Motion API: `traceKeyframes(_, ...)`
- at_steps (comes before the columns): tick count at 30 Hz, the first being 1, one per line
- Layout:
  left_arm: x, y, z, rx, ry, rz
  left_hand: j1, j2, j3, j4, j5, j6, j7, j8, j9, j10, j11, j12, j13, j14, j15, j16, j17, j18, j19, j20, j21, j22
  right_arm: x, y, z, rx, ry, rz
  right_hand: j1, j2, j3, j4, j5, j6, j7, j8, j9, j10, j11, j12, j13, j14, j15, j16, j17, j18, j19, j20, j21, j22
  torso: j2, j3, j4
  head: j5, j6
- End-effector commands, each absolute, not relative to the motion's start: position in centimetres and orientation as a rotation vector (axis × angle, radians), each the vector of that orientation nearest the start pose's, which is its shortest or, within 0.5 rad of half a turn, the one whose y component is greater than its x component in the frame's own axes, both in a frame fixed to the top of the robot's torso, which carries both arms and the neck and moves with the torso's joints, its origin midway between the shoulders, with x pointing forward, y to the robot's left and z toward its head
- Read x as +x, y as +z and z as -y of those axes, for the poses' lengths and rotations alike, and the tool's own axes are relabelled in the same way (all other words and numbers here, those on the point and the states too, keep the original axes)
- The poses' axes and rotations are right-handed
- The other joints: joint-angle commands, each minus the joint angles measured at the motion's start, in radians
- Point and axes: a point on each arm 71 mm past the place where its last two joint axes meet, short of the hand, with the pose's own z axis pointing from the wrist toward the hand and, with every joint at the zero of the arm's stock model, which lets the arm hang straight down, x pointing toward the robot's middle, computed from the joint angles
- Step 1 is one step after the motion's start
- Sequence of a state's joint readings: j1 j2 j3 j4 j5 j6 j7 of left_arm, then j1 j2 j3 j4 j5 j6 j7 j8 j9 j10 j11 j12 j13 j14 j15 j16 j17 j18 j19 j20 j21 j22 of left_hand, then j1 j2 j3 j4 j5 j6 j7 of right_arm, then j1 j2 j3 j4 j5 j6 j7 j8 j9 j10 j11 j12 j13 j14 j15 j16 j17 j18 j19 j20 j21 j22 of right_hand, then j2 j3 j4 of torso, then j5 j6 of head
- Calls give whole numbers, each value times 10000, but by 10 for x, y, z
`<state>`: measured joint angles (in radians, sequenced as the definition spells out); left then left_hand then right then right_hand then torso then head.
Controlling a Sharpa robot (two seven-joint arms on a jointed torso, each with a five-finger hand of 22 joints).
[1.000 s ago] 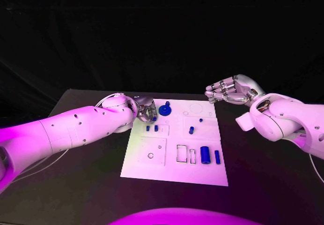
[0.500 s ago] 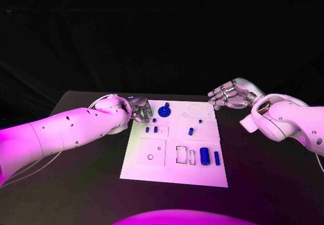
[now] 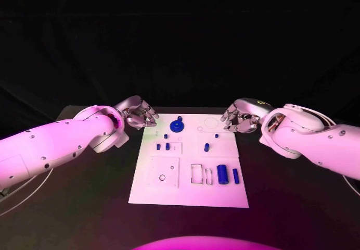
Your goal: Assemble the parts on the task board
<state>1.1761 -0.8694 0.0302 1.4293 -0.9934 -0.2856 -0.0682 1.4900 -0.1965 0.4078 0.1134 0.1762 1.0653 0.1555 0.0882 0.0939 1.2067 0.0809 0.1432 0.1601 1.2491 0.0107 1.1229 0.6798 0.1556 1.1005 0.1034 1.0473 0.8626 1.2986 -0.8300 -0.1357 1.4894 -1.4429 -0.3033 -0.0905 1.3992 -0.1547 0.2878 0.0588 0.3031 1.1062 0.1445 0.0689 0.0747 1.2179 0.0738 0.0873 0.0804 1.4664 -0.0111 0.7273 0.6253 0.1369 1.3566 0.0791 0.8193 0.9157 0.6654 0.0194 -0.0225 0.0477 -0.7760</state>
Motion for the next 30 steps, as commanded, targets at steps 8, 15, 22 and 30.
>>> traceKeyframes(8, 494, -170, -253, -10306, -13102, -14816, -213, 111, -196, 58, -45, 70, 14, 66, -28, -148, 43, 282, 145, -779, 13, -1172, -1558, 293, -820, 13, -1224, -1284, 498, -193, 188, -4293, 4178, -16522, -142, -311, 674, 38, -74, -116, 142, -11, -5, -324, 143, -130, -38, 277, 90, 3020, 2939, -451, 394, 148, 2905, 2731, 1, -30, 10, -202, 30)
traceKeyframes(15, 488, -167, -253, -11101, -13727, -14483, -172, 176, -238, 16, -46, 105, 17, 99, -28, -174, 40, 378, 189, -831, 12, -1288, -1630, 296, -829, 17, -1353, -1369, 500, -204, 175, -4527, 4259, -16708, -186, -324, 926, 13, -93, -43, 106, 7, 16, -280, 109, -96, -42, 305, 89, 3970, 3861, -570, 556, 176, 3775, 3543, 26, -54, 21, -290, 33)
traceKeyframes(22, 485, -166, -255, -11075, -13745, -14436, -101, 208, -247, -45, -41, 103, 25, 107, -34, -202, 40, 433, 214, -834, 6, -1344, -1669, 299, -811, 11, -1415, -1414, 501, -214, 171, -4528, 4277, -16962, -214, -311, 1092, -28, -41, 89, 47, 38, 45, -145, 62, -44, -28, 378, 60, 4689, 4586, -694, 770, 171, 4495, 4175, 41, -51, 23, -374, -7)
traceKeyframes(30, 482, -164, -253, -10997, -13808, -14492, -69, 223, -251, -72, -40, 102, 30, 111, -36, -214, 41, 456, 224, -831, 4, -1365, -1685, 299, -799, 8, -1439, -1432, 503, -221, 167, -4544, 4298, -17118, -255, -296, 1199, -52, -2, 142, 30, 38, 57, -96, 57, -37, -25, 393, 56, 5044, 4931, -757, 868, 176, 4848, 4491, 52, -43, 34, -356, -45)
